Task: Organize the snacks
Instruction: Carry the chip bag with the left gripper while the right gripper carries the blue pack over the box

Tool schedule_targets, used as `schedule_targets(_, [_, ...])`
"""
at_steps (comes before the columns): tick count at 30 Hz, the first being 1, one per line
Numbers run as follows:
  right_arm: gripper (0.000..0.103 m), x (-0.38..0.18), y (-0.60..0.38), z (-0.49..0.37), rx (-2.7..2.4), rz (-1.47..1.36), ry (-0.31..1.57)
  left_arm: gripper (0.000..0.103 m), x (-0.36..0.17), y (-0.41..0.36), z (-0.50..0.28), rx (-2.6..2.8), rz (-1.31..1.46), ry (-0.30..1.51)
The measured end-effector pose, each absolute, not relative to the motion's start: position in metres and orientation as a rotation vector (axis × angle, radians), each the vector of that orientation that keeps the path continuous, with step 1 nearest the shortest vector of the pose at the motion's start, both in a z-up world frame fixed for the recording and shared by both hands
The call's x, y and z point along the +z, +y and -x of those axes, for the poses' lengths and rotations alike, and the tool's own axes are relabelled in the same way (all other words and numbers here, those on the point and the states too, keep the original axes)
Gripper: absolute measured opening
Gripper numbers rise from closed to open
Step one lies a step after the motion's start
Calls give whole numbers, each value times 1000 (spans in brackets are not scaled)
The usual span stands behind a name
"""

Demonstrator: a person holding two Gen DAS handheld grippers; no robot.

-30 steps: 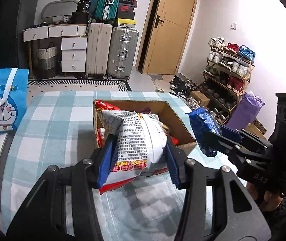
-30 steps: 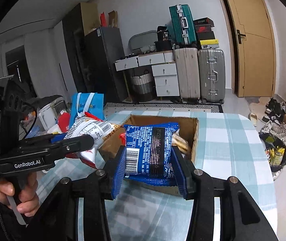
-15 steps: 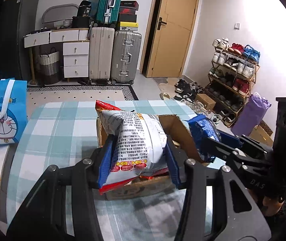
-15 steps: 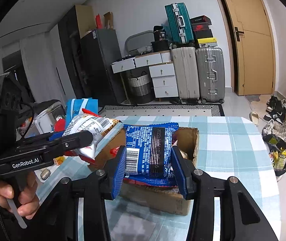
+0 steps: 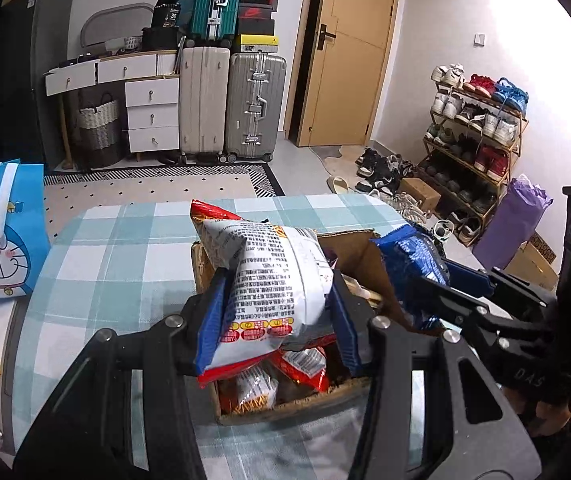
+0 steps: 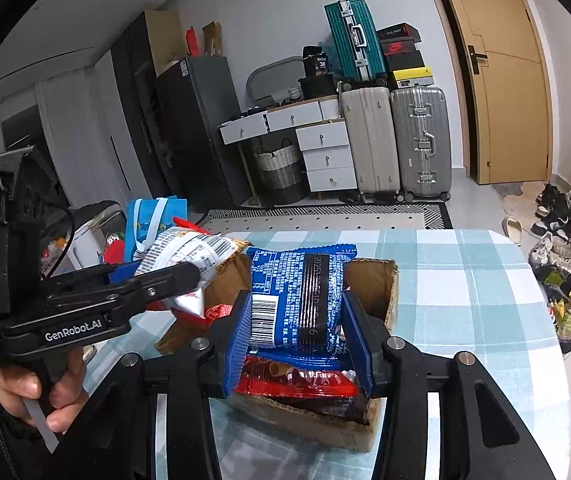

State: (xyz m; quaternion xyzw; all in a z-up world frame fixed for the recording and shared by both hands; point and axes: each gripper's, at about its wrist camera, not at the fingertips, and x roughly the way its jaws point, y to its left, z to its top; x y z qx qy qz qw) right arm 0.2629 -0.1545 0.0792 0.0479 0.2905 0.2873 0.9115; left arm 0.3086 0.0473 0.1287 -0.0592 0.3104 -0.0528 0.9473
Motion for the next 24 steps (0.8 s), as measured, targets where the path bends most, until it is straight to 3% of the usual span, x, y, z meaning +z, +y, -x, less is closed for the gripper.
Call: schedule_targets(24, [45,36,-132,-305,598,-46,676,46,63,20,-389,-100,38,685])
